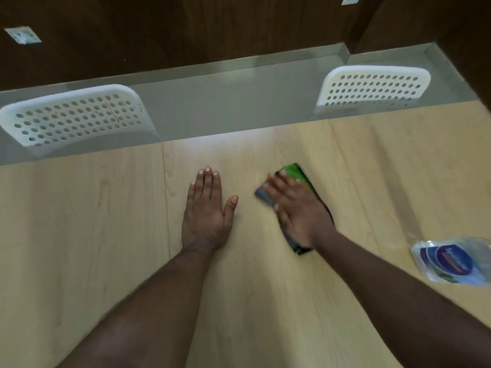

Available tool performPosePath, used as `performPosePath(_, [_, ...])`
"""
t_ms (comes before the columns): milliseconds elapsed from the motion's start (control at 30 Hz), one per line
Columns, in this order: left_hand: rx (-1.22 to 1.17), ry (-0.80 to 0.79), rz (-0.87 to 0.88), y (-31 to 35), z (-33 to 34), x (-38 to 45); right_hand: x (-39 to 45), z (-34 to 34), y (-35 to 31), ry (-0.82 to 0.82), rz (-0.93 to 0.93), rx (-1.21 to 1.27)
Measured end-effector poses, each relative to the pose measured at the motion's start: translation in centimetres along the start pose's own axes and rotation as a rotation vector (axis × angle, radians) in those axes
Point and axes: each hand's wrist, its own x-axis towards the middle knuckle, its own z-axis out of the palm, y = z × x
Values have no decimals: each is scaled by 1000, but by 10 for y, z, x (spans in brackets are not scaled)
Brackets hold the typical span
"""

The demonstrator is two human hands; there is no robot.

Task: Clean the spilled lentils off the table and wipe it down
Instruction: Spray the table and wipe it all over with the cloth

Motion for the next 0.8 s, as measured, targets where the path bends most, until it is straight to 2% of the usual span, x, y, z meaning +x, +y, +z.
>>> performPosePath(67, [-11,3,2,0,0,0,38,-3,3,72,165,1])
performPosePath(133, [-17,2,0,1,-1,0,70,-4,-7,95,250,9])
performPosePath(233, [-16,27,8,0,1,0,80,7,-36,106,184,8])
performPosePath(433, [-63,31,25,0,-3,-3,-51,28,-96,9,-7,24])
performPosePath(533, [-86,32,30,-1,-3,-6,-124,28,-86,-62,-110,18])
performPosePath(600, [-98,16,42,-1,-6,-13,-143,24,-66,-66,-136,9])
performPosePath(700, [-122,17,55,2,-5,-30,-119,23,-49,19,51,3])
performPosePath(800, [-125,22,53,3,2,-64,-79,23,-62,72,231,18])
